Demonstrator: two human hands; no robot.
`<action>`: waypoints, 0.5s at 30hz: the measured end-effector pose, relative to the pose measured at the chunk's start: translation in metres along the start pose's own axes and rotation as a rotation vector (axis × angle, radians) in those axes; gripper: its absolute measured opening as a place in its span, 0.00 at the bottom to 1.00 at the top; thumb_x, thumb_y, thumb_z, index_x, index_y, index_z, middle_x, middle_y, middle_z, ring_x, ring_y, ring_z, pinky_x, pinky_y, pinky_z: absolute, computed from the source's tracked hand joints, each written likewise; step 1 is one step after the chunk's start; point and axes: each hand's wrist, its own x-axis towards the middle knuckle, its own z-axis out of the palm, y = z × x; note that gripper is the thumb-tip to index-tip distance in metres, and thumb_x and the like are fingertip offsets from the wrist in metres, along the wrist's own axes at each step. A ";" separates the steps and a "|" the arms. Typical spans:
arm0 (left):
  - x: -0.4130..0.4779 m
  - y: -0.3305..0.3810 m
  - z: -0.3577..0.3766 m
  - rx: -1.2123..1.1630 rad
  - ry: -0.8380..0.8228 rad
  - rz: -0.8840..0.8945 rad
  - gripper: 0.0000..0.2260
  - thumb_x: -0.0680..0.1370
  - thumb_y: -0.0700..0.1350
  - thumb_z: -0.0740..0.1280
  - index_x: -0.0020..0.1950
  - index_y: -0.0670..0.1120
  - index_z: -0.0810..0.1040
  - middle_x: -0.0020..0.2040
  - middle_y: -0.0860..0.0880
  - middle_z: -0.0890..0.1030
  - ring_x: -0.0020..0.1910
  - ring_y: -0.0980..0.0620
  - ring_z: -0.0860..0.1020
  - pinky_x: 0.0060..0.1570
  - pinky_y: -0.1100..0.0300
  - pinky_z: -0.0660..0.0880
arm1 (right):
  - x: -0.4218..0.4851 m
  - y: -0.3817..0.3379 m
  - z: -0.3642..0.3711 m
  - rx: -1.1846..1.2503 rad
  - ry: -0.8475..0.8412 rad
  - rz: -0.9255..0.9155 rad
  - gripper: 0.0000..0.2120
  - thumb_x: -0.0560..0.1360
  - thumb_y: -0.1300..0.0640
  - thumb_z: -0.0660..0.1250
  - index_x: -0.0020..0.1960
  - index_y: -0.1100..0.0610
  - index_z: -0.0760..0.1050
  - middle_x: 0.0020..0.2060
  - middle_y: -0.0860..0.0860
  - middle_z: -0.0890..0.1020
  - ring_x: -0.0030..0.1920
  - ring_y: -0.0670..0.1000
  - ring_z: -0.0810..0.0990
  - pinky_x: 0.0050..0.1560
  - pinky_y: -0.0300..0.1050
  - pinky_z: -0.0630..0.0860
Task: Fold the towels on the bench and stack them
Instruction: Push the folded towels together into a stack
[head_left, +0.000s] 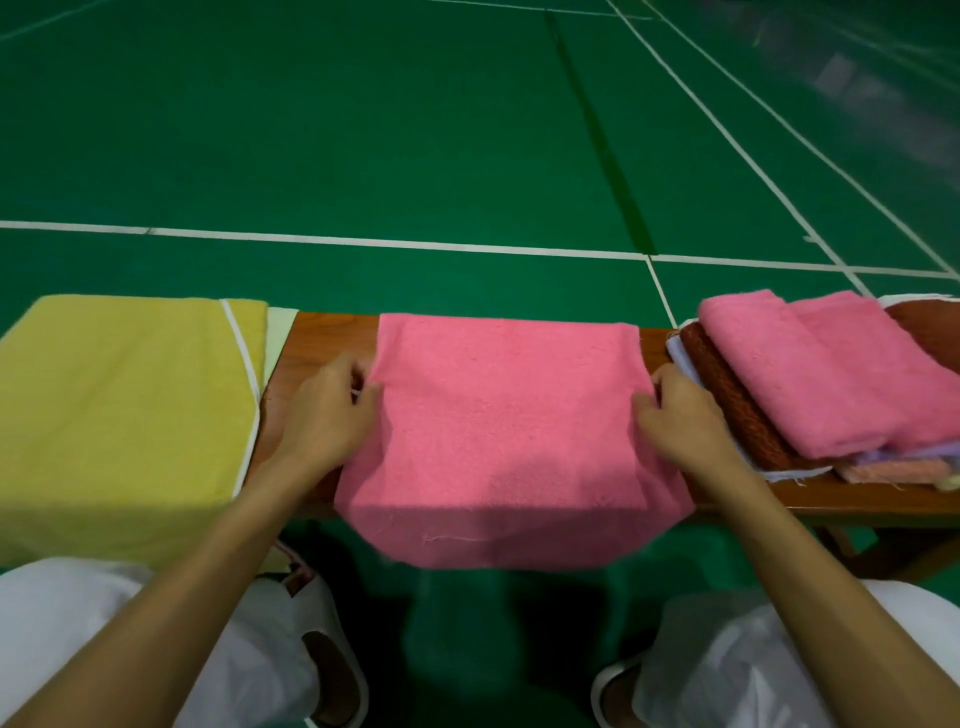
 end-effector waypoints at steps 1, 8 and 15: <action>0.002 0.002 -0.005 -0.156 -0.048 -0.089 0.06 0.85 0.45 0.64 0.49 0.45 0.75 0.44 0.48 0.80 0.39 0.52 0.78 0.38 0.52 0.74 | 0.000 0.002 -0.005 0.142 -0.004 0.019 0.06 0.82 0.56 0.63 0.51 0.59 0.71 0.46 0.56 0.80 0.48 0.60 0.78 0.50 0.53 0.74; -0.001 0.003 -0.043 -0.624 -0.382 -0.182 0.22 0.77 0.35 0.73 0.68 0.54 0.77 0.49 0.45 0.86 0.42 0.49 0.79 0.39 0.55 0.72 | -0.009 0.012 -0.031 0.896 -0.385 -0.080 0.33 0.76 0.74 0.68 0.75 0.50 0.68 0.52 0.53 0.87 0.53 0.54 0.87 0.49 0.44 0.83; -0.012 0.010 -0.058 -0.487 -0.200 -0.105 0.12 0.77 0.30 0.71 0.54 0.45 0.84 0.42 0.50 0.88 0.38 0.61 0.84 0.34 0.70 0.78 | -0.014 0.011 -0.041 0.578 -0.205 -0.165 0.19 0.76 0.68 0.72 0.66 0.60 0.80 0.44 0.49 0.88 0.48 0.45 0.86 0.45 0.36 0.82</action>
